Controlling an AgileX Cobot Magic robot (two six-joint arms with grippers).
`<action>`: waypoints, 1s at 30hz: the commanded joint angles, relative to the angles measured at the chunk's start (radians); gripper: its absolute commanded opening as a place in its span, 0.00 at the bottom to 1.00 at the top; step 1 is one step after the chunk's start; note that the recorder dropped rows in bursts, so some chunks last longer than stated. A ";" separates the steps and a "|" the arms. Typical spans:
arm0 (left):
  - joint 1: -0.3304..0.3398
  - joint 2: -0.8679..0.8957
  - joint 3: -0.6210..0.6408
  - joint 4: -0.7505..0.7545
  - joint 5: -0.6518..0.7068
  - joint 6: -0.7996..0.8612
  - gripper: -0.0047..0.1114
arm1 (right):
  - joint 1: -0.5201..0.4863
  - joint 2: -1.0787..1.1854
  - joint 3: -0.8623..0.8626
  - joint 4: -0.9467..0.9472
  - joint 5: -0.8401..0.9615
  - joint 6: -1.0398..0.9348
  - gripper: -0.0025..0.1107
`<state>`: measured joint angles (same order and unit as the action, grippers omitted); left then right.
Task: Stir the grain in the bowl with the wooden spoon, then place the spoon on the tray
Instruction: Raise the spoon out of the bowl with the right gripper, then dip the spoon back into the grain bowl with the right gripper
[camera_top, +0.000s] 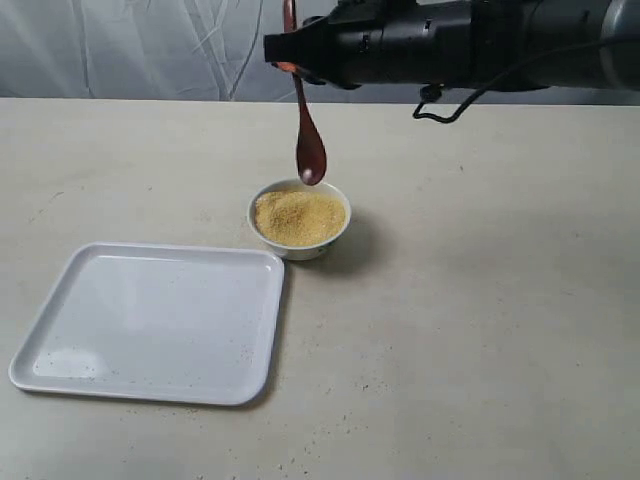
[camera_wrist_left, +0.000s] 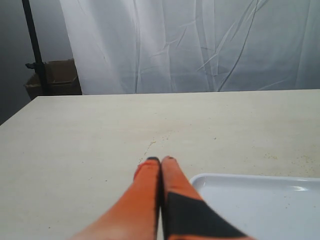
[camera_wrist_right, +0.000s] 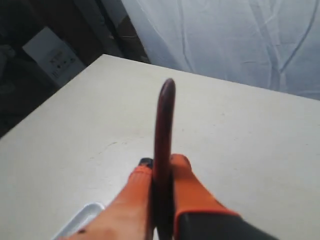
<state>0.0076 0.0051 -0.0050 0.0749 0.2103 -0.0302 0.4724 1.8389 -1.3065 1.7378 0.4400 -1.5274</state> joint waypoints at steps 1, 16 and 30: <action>0.001 -0.005 0.005 -0.003 -0.005 -0.003 0.04 | -0.024 -0.033 -0.015 0.007 0.080 0.255 0.01; 0.001 -0.005 0.005 -0.003 -0.005 -0.003 0.04 | 0.084 -0.153 0.156 -1.127 -0.580 1.314 0.01; 0.001 -0.005 0.005 -0.003 -0.005 -0.003 0.04 | 0.035 0.058 0.363 -2.070 -1.449 2.495 0.01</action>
<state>0.0076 0.0051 -0.0050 0.0749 0.2103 -0.0302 0.5373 1.8591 -0.9537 -0.2539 -0.9061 0.8752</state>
